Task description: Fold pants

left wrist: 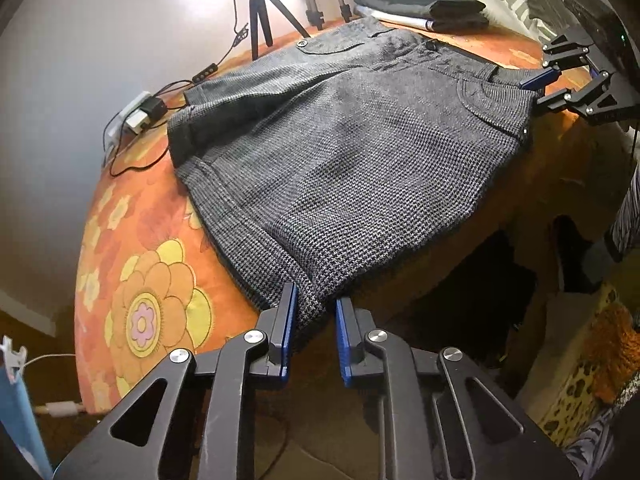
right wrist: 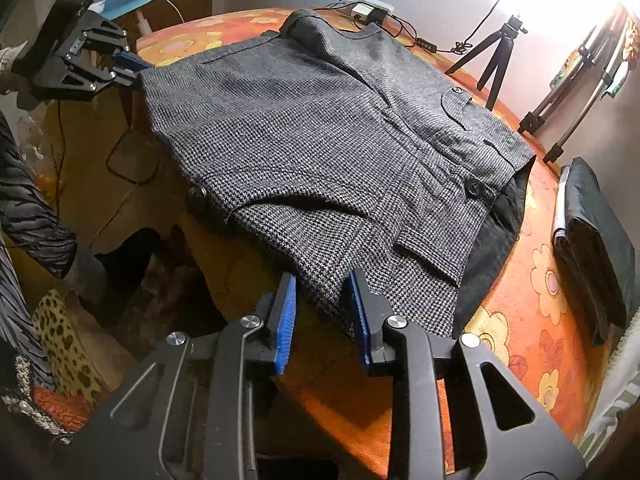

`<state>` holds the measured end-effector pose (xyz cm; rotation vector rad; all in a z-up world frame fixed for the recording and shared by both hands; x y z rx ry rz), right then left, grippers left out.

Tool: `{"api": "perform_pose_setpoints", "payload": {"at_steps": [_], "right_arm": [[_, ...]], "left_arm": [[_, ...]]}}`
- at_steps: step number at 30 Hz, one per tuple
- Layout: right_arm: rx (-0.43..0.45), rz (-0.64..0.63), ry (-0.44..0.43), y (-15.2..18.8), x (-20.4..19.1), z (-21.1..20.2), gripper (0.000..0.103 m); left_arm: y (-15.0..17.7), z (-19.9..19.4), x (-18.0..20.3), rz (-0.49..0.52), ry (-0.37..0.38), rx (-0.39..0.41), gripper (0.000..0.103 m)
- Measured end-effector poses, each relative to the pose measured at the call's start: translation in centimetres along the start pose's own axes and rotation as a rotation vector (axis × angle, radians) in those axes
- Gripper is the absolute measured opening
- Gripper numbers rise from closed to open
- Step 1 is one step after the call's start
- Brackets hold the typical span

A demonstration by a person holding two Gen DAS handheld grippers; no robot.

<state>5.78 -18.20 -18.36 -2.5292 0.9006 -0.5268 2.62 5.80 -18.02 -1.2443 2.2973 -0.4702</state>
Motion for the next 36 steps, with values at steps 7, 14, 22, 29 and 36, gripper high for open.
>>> {"api": "perform_pose_setpoints", "payload": {"at_steps": [7,14,22,29,36], "right_arm": [[-0.004,-0.024,0.029,0.1,-0.1,0.2,0.021],[0.05,0.022,0.062,-1.1,0.4,-0.9,0.01],[0.124,0.08,0.119,-3.1,1.8,-2.7,0.009],[0.195,0.127,0.178,-5.5,4.4,-4.5,0.008],[0.248,0.156,0.233,-8.0,7.4,-5.7,0.008]], "left_arm": [[-1.0,-0.5,-0.6,-0.025,-0.006,0.04,0.011],[-2.2,-0.9,-1.8,-0.068,-0.016,0.089,0.01],[-4.2,-2.1,-3.5,-0.108,-0.038,0.159,0.009],[-7.2,-3.0,-5.7,-0.136,-0.057,0.233,0.009],[-11.6,-3.4,-8.3,-0.138,-0.08,0.305,0.009]]}}
Point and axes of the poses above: each gripper's, at about its wrist camera, not at the fingertips, and z roughly the way its jaws point, x to its right, y to its underside, the point moved 6 cm from there along z, roughly the way its jaws point, and after that the axes turned 1 degree about z, right-handed, at the moved point
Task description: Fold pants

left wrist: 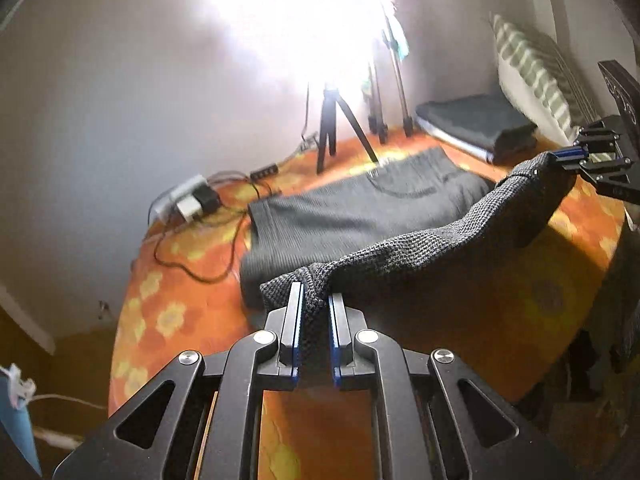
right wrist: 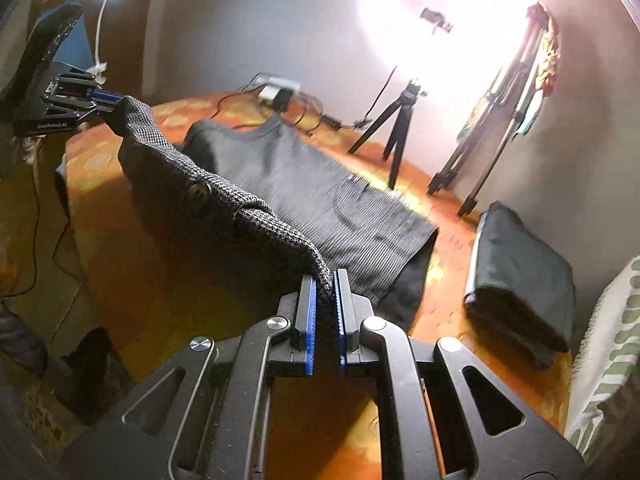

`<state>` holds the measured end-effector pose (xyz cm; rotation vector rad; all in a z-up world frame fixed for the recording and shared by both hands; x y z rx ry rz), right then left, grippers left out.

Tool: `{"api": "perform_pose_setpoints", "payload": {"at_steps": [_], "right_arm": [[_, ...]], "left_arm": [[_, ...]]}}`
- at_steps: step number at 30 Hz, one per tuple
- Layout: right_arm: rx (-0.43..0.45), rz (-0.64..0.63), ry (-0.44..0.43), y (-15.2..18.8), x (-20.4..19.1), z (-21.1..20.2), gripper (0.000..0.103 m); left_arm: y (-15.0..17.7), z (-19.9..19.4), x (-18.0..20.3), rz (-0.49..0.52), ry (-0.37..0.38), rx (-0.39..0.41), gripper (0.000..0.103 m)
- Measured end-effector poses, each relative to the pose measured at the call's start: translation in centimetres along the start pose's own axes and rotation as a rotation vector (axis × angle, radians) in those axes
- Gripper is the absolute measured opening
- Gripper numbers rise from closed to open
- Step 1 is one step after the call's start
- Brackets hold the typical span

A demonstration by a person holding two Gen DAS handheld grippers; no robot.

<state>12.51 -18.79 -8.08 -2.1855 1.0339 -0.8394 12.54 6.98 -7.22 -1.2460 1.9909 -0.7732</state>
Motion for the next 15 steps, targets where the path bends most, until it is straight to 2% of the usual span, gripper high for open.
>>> {"api": "perform_pose_setpoints", "payload": {"at_steps": [8,15], "right_arm": [[0.037,0.033,0.049,-3.1,3.3,1.5,0.008],[0.023,0.041,0.066,-5.3,5.8,5.2,0.008]], "left_arm": [[-4.6,1.6,-1.9,0.012,-0.018,0.062,0.009],[-8.1,5.9,-4.3,-0.005,-0.025,0.051,0.009]]}}
Point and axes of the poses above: each gripper's, at about its wrist camera, not at the fingertips, and z roughly the way its jaws point, x to its right, y to its underside, the point moved 6 cm from there along z, roughly the way its jaws point, and after that the axes turned 1 degree about z, right-handed, at the moved point
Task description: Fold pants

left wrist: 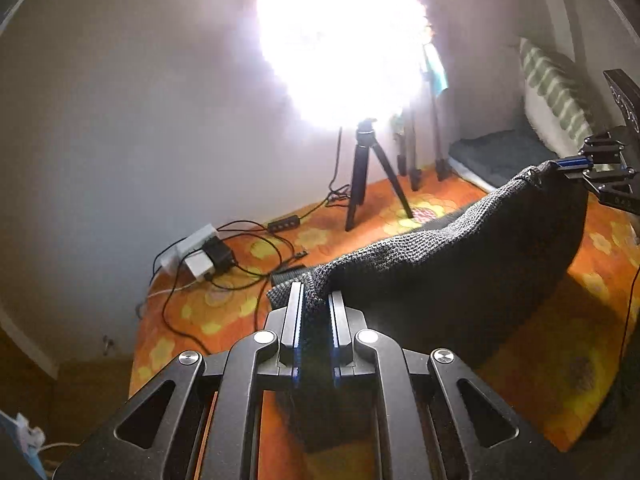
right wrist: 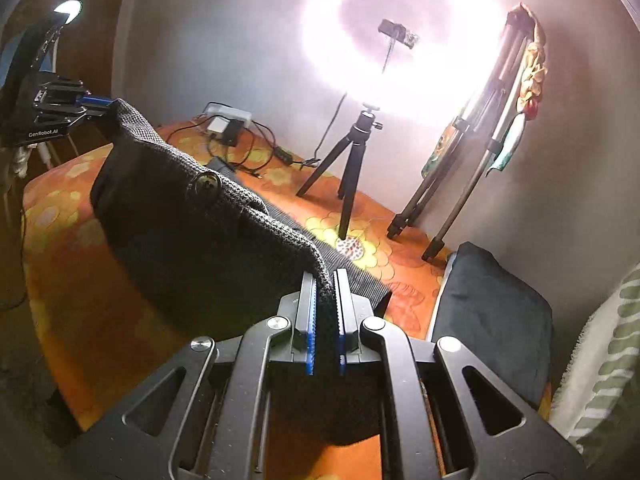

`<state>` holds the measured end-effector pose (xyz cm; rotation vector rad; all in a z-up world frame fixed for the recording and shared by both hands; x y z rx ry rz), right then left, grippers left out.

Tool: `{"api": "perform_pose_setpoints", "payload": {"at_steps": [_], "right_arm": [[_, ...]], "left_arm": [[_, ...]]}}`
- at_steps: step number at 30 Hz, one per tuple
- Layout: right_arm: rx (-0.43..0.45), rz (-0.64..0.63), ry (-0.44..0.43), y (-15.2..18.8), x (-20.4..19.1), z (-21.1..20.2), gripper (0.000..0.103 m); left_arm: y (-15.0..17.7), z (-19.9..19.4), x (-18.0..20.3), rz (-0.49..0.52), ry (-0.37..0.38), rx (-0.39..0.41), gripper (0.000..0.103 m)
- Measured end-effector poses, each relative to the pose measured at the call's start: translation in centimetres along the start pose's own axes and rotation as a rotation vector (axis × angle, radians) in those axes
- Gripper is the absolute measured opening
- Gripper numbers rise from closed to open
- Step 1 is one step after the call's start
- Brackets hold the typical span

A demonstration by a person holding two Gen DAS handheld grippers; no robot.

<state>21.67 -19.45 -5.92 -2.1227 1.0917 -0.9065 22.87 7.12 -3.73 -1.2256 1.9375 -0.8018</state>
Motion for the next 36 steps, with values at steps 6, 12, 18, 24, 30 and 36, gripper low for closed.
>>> {"api": "perform_pose_setpoints", "payload": {"at_steps": [6,12,18,24,30,36], "right_arm": [[-0.056,0.023,-0.003,-0.7,1.8,5.4,0.008],[-0.138,0.048,-0.031,0.0,3.3,11.3,0.008],[-0.201,0.045,-0.052,0.6,3.6,16.0,0.008],[-0.231,0.034,-0.053,0.8,3.4,18.7,0.008],[-0.274,0.037,-0.05,1.3,3.5,20.9,0.008],[-0.303,0.059,-0.058,1.8,3.7,22.1,0.008]], "left_arm": [[-1.8,5.5,-0.9,-0.014,0.003,-0.04,0.009],[-1.1,11.0,-1.0,-0.025,0.008,-0.116,0.009],[0.5,14.8,-1.6,-0.036,0.001,-0.185,0.009],[1.1,17.3,-2.2,-0.041,-0.005,-0.225,0.009],[1.3,19.5,-2.4,-0.047,-0.009,-0.264,0.009],[1.2,19.9,-3.2,-0.069,-0.022,-0.259,0.018]]}}
Point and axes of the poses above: each gripper's, at about its wrist camera, not at the fingertips, and z roughly the way its jaws point, x to its right, y to its underside, the point moved 6 cm from there along z, roughly the way its jaws point, and after that the axes turned 1 degree about z, right-handed, at the moved point
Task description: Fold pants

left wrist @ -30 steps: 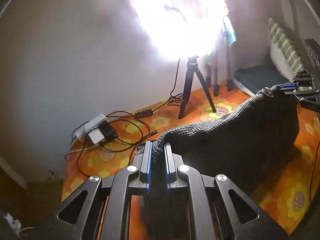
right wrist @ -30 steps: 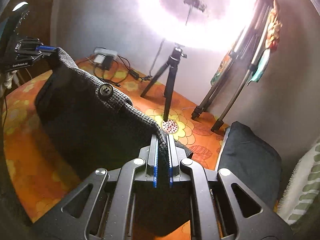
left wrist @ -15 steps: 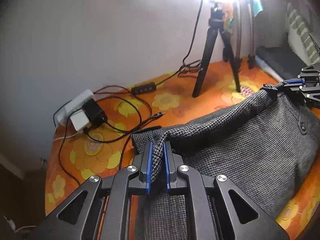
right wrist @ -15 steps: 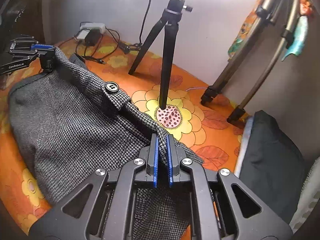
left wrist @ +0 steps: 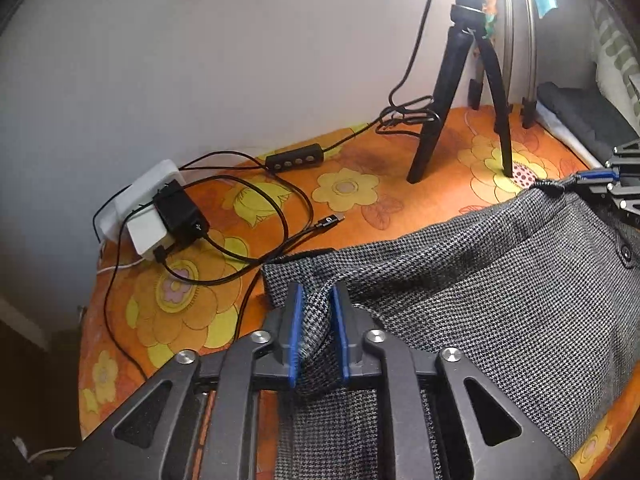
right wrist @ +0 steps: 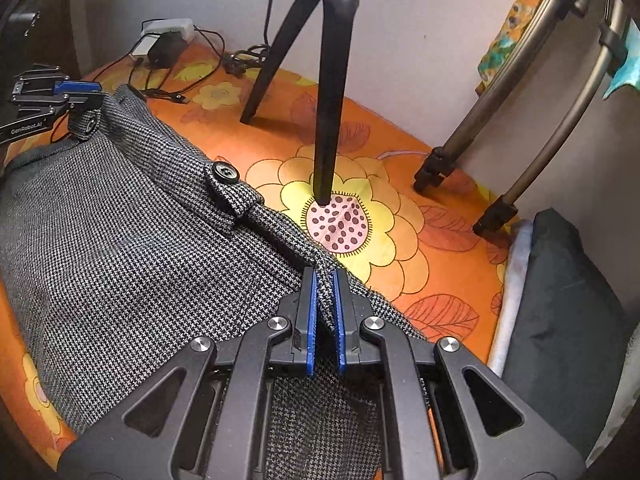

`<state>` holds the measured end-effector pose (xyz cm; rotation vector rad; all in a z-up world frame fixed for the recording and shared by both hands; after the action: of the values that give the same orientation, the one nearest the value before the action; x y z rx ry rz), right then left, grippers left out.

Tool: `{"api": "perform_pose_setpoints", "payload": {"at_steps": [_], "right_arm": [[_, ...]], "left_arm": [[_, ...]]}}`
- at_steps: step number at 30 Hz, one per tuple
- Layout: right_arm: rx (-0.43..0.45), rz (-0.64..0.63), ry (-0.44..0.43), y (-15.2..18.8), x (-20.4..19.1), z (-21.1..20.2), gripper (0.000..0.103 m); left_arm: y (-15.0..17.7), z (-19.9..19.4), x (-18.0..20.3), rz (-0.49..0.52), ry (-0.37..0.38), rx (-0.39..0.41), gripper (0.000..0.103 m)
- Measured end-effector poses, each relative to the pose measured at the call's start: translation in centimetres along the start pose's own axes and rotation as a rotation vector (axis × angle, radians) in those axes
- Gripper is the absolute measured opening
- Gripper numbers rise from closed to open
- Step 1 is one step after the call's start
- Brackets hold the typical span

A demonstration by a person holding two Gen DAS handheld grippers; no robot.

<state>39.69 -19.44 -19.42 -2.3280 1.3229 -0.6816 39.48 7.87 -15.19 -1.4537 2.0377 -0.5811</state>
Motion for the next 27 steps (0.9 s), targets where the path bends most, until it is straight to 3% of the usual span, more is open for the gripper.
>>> {"api": "perform_pose_setpoints", "payload": {"at_steps": [1,6,9,12,13,19,27], "right_arm": [[-0.002,0.006,-0.001,0.0,0.1,0.1,0.008],[-0.006,0.019,-0.001,0.0,0.2,0.4,0.008],[-0.004,0.055,-0.017,-0.2,0.9,0.4,0.014],[0.036,0.119,-0.027,-0.4,2.2,-0.8,0.045],[0.061,0.151,-0.031,-0.3,2.9,-1.7,0.055],[0.086,0.325,-0.086,2.2,6.2,-4.8,0.065],[0.009,0.481,-0.161,5.6,8.2,-3.2,0.065]], "left_arm": [[-0.1,-0.1,-0.2,-0.009,-0.003,0.002,0.024],[0.0,-1.4,-2.0,-0.05,-0.027,0.025,0.031],[0.5,-2.6,-3.3,-0.1,-0.02,0.036,0.036],[1.3,-3.3,-3.5,-0.129,0.035,0.028,0.037],[1.7,-3.3,-3.3,-0.144,0.073,0.012,0.043],[2.3,-2.0,-2.7,-0.265,0.198,-0.039,0.046],[2.5,0.1,-2.5,-0.326,0.21,-0.086,0.046]]}}
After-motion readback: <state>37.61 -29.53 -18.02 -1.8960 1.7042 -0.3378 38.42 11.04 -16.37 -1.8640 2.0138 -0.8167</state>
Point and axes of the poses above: each gripper's, at about its wrist camera, not at the fingertips, and z roughly the way its jaws point, x to its right, y to its underside, the point moved 6 cm from there along z, roughly the way its jaws point, and after that the axes turned 1 degree about z, right-handed, at the moved point
